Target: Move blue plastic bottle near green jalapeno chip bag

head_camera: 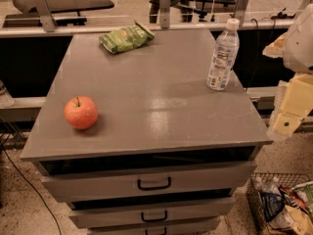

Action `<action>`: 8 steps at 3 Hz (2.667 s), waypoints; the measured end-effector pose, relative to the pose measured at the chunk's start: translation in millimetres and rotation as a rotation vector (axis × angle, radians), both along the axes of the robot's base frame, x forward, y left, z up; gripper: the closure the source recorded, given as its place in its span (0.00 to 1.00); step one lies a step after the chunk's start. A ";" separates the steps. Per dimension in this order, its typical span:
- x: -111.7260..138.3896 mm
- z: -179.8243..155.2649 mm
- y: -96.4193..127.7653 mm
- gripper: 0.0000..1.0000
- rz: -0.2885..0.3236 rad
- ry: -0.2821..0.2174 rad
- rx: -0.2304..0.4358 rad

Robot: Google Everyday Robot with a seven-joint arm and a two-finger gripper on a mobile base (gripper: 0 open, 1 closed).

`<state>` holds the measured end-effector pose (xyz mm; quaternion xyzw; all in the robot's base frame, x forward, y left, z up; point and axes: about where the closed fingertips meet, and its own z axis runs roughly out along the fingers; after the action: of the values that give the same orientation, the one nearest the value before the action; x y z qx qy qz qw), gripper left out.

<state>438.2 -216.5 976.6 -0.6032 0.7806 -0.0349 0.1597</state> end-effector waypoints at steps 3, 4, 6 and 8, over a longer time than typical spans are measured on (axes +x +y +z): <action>63.1 -3.8 -35.5 0.00 -0.088 -0.184 -0.003; 99.2 -12.7 -51.7 0.00 -0.128 -0.255 0.040; 167.4 -30.7 -52.0 0.00 -0.181 -0.367 0.292; 215.0 -41.1 -30.7 0.00 -0.181 -0.409 0.608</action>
Offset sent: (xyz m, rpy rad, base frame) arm 0.0532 -0.0308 0.0063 0.0059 -0.1671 -0.0671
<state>653.2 -247.3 935.5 -0.4375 0.7574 0.0648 0.4803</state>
